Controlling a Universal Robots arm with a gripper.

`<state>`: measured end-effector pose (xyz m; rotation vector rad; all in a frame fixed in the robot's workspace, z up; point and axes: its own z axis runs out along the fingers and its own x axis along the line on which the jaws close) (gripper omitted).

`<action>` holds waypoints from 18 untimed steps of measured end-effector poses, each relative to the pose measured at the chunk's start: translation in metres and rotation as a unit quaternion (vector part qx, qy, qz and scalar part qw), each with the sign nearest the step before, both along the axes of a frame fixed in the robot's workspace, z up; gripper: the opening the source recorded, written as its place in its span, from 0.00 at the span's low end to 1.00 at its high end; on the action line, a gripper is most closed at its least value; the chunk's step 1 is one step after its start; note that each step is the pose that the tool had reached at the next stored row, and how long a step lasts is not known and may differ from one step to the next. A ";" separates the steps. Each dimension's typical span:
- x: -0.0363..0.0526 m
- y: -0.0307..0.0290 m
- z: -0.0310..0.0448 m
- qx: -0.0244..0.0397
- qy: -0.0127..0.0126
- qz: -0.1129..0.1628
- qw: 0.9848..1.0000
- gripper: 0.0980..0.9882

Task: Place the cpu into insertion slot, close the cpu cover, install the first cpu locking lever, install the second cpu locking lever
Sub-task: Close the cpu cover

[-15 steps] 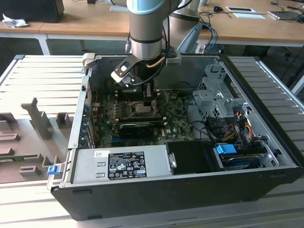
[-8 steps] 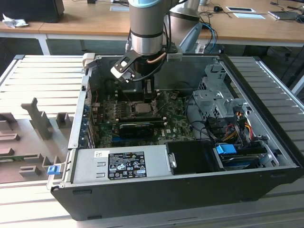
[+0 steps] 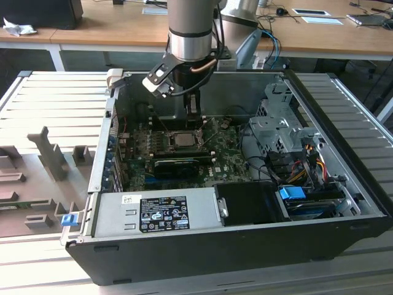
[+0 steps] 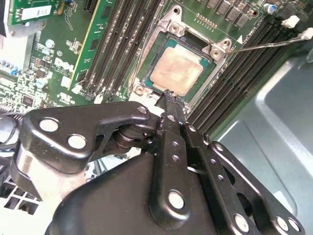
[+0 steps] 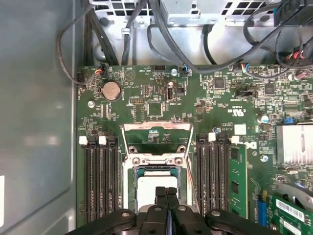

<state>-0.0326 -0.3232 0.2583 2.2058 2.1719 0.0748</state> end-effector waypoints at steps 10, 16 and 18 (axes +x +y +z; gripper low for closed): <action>0.0026 0.0000 0.0118 0.000 0.000 0.000 1.000 0.01; 0.0199 0.0000 0.0119 0.000 0.001 0.000 1.000 0.01; 0.0225 0.0000 0.0119 0.000 0.001 0.000 1.000 0.01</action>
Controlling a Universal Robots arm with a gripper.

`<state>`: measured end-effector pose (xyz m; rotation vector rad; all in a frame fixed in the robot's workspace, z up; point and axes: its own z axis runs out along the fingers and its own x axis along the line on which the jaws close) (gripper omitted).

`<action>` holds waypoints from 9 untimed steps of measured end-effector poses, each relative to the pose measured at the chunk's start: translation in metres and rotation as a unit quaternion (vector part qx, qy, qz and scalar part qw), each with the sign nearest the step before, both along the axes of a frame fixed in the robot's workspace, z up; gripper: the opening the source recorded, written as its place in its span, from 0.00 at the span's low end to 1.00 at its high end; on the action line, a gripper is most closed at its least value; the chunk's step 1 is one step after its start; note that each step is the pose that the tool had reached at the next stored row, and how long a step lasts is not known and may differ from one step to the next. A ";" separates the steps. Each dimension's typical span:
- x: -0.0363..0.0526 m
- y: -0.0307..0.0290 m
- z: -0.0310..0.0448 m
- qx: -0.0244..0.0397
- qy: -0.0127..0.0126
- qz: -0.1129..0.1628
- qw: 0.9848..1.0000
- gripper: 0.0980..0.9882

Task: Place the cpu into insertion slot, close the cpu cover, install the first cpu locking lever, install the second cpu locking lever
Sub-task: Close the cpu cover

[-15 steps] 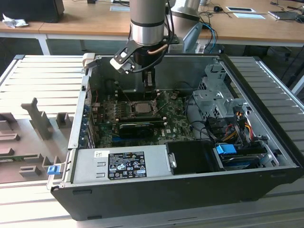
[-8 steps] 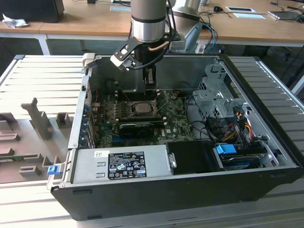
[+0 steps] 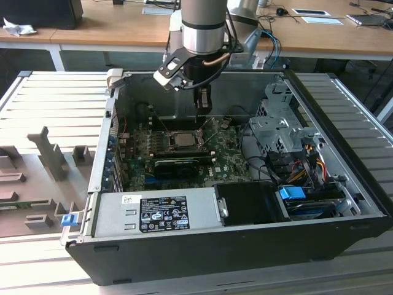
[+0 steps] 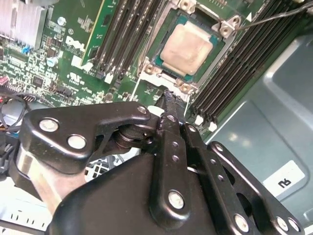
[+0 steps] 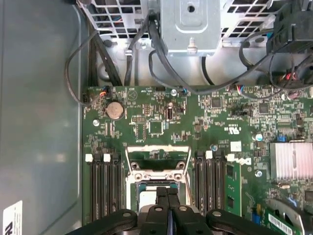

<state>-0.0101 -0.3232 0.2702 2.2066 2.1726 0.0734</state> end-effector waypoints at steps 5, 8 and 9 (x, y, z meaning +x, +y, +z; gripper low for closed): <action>0.0116 0.0000 0.0000 0.000 0.001 0.000 1.000 0.01; 0.0252 0.0000 0.0000 0.000 0.001 0.000 1.000 0.01; 0.0301 0.0001 0.0000 0.000 0.001 0.000 1.000 0.01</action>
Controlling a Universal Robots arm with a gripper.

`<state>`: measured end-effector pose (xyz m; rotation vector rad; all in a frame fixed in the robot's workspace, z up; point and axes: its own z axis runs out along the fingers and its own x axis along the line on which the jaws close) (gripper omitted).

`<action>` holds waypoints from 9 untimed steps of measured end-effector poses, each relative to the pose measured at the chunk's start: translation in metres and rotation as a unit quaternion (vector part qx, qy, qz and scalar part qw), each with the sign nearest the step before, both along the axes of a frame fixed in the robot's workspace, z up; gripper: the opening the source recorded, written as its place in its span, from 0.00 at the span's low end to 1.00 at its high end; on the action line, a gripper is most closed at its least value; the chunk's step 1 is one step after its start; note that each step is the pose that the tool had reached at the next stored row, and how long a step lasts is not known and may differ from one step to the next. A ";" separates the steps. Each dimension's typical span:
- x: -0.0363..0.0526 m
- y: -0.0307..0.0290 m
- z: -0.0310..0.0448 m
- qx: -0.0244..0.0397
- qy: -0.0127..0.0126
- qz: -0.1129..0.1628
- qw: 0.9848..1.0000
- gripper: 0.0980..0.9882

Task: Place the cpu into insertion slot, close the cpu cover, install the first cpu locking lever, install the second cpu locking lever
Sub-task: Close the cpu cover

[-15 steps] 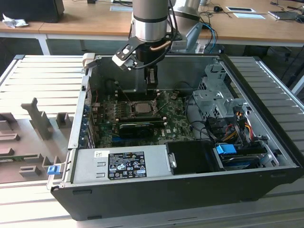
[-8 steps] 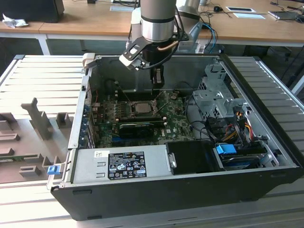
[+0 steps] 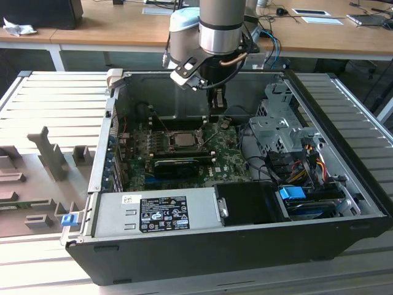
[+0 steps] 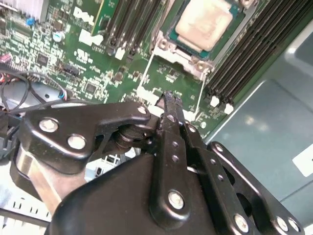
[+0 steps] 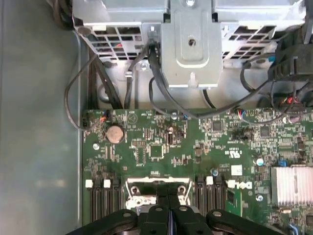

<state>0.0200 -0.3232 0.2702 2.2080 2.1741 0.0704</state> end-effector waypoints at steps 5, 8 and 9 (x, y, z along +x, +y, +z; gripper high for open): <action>0.0089 0.0001 0.0000 0.000 0.000 0.000 1.000 0.01; 0.0151 0.0001 0.0000 0.000 0.000 0.000 1.000 0.01; 0.0180 0.0001 0.0000 0.000 0.000 0.000 1.000 0.01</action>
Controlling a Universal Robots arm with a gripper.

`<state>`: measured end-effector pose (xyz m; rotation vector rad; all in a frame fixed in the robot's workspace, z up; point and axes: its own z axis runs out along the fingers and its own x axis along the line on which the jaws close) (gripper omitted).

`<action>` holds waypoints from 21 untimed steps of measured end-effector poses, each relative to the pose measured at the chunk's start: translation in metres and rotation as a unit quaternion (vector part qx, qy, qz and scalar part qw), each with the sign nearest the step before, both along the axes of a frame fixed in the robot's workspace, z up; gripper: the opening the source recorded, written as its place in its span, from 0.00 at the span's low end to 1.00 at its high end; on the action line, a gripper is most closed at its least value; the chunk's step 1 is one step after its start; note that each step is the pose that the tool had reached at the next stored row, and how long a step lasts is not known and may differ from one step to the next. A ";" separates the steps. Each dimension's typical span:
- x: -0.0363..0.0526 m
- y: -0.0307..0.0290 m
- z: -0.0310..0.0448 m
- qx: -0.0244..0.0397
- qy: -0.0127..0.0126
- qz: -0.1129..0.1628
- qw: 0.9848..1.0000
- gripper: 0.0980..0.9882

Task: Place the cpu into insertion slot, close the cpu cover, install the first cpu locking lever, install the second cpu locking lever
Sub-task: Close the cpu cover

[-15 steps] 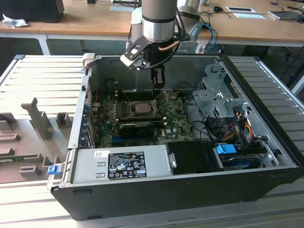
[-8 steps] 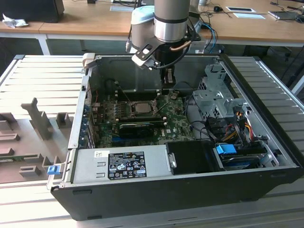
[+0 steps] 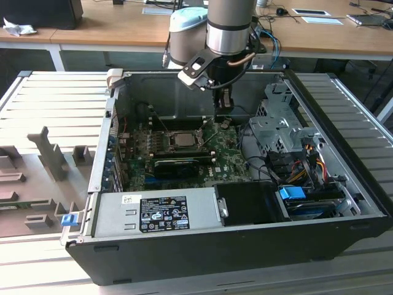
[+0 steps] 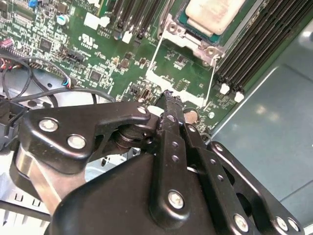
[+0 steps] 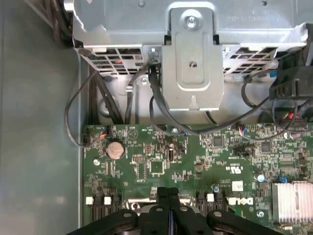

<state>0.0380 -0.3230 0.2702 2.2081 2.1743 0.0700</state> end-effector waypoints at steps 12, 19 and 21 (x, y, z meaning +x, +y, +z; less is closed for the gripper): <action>0.0124 0.0058 -0.0196 0.000 0.000 0.017 1.000 0.01; -0.0076 0.0058 -0.0200 0.000 0.001 0.017 1.000 0.01; -0.0095 0.0058 -0.0200 0.000 0.001 0.017 1.000 0.01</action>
